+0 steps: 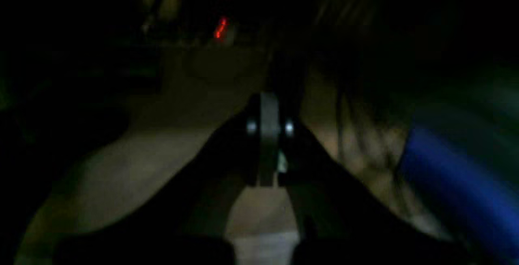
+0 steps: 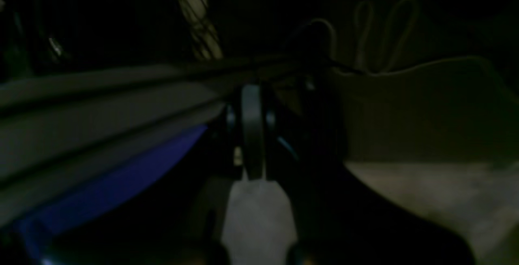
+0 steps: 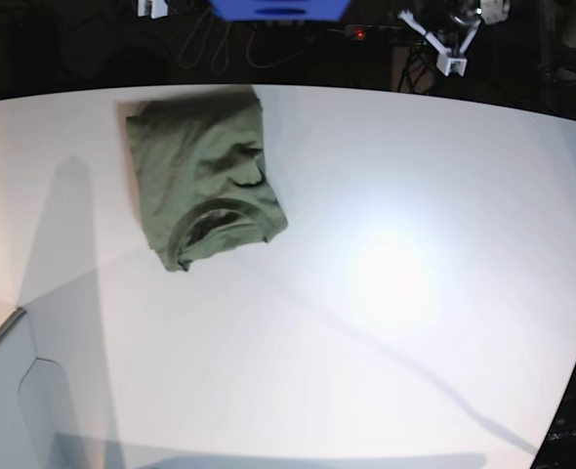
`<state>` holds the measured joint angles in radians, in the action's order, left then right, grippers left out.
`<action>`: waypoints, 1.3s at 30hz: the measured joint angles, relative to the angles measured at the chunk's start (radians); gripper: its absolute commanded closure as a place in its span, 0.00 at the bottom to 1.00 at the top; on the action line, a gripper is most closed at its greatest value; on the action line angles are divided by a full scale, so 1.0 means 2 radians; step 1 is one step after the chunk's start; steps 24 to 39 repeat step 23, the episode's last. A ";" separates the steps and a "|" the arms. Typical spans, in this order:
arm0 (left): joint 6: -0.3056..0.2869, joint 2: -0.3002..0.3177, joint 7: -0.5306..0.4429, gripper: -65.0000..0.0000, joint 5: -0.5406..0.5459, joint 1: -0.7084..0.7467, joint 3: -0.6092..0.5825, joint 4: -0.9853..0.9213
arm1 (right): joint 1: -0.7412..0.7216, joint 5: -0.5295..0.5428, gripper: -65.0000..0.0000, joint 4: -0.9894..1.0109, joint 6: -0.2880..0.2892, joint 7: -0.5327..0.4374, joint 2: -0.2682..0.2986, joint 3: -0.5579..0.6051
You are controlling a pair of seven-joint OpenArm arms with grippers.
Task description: Layout the t-shirt on the table in an organized manner, then fold the t-shirt properly
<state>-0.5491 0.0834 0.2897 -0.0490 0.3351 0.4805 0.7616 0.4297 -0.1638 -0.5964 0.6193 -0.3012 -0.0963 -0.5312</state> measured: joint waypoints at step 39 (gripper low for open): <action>0.112 -0.014 -0.188 1.00 -0.037 -0.134 -0.075 -0.327 | -0.138 0.002 1.00 0.286 -0.496 -0.089 0.058 0.212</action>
